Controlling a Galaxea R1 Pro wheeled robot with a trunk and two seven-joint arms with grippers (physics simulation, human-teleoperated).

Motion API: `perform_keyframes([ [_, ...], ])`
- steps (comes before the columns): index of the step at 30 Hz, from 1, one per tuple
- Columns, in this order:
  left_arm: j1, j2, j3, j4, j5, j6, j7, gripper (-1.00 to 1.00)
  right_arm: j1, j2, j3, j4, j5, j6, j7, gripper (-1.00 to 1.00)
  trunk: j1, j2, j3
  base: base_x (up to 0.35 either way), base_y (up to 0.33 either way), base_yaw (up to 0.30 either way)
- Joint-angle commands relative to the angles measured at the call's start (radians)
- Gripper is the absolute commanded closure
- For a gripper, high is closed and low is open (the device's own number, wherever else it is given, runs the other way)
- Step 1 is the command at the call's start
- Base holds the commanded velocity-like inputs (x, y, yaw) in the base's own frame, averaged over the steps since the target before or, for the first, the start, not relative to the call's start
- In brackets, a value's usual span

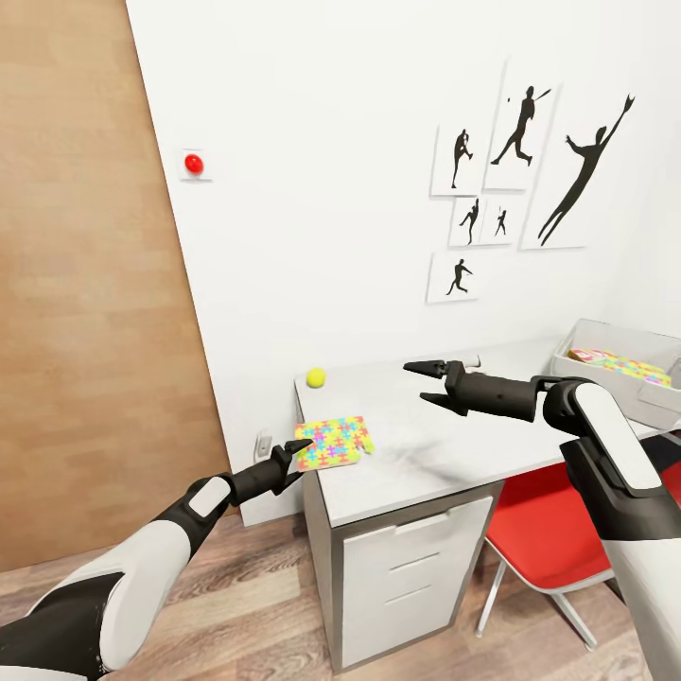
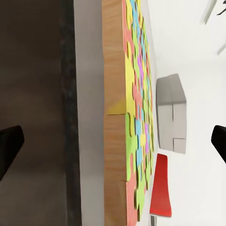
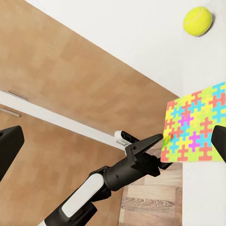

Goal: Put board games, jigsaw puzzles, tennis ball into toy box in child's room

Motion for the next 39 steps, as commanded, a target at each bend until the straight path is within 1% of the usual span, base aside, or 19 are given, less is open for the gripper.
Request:
perform_keyframes([
  [1,-0.001,-0.001,0.008,0.0,-0.003,0.007,-0.001,-1.0,-0.001,-0.001,0.001,-0.001,-0.01,0.0,-0.01,-1.0,0.0,-0.001,-0.001,0.0,-0.003,0.0],
  [7,-0.001,-0.001,0.008,0.0,-0.002,0.007,-0.001,-1.0,-0.001,0.0,0.001,-0.001,-0.01,0.0,-0.01,-1.0,0.0,-0.001,-0.001,0.0,-0.001,0.0],
  [8,-0.001,-0.001,0.008,0.0,-0.002,0.007,-0.001,1.0,-0.001,0.0,0.001,-0.001,-0.01,0.0,-0.01,-1.0,0.0,-0.001,-0.001,0.0,0.0,0.0],
  [20,0.001,-0.001,0.008,0.0,-0.003,0.003,-0.001,1.0,-0.002,0.001,0.001,0.001,-0.01,0.0,-0.011,-1.0,0.0,-0.001,-0.001,0.0,0.0,0.0],
  [23,0.001,-0.001,0.008,0.0,-0.003,0.003,-0.001,1.0,-0.002,0.008,0.001,0.006,-0.009,0.0,-0.012,-1.0,0.0,-0.001,-0.001,0.0,0.0,0.0],
  [29,0.001,-0.001,0.008,0.0,-0.003,0.005,-0.007,1.0,-0.003,0.031,0.001,0.016,-0.009,0.0,-0.047,-1.0,0.0,-0.001,-0.001,0.0,0.0,0.0],
  [39,0.0,-0.001,0.008,0.0,-0.003,0.006,-0.017,1.0,-0.004,0.036,0.001,0.016,-0.009,0.0,-0.052,-1.0,0.0,-0.001,-0.001,0.0,0.0,0.0],
])
